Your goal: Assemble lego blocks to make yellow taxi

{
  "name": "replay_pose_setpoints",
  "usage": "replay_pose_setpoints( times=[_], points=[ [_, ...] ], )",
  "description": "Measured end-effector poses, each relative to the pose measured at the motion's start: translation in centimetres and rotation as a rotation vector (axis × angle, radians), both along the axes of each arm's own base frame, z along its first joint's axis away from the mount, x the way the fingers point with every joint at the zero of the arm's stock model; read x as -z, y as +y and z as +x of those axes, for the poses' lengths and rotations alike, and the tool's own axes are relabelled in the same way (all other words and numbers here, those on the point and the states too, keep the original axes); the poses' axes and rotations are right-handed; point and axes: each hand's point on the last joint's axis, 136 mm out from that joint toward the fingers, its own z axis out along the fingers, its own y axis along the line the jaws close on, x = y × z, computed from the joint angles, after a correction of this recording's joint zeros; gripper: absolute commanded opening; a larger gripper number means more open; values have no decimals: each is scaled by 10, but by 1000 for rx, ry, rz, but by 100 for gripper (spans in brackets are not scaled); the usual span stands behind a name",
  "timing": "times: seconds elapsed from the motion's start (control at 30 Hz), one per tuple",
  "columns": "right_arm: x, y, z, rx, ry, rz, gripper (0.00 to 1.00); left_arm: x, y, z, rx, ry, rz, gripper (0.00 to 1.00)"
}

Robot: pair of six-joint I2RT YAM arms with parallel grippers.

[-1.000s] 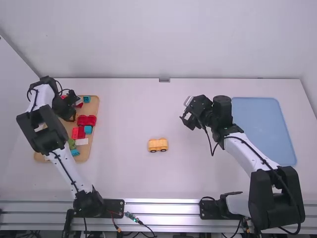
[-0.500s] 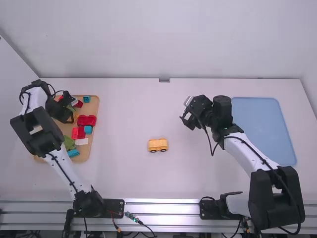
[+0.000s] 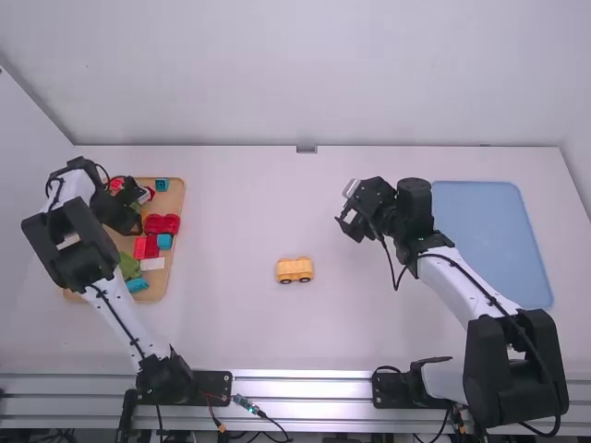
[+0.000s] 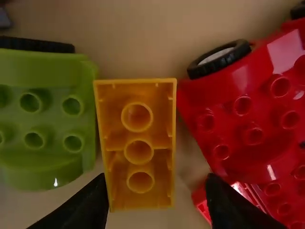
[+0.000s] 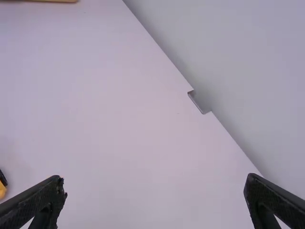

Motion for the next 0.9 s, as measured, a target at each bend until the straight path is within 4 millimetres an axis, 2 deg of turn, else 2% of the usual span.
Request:
replay_pose_setpoints(
  times=[0.23,0.53,0.6,0.7,0.73,0.77,0.9],
  points=[
    [0,0,0,1,0,1,99,5,4,6,0,-30,18,49],
    [-1,0,0,9,9,13,99,12,2,6,4,-40,12,25],
    [0,0,0,10,10,13,99,12,2,7,5,-43,13,25],
    [0,0,0,10,13,14,99,12,3,9,3,-52,15,36],
    [0,0,0,11,13,14,99,12,3,10,-1,-55,16,48],
    [0,0,0,11,14,15,99,12,3,10,-3,-55,16,52],
    [0,0,0,11,15,15,99,12,4,11,-14,-58,17,51]
  ],
)
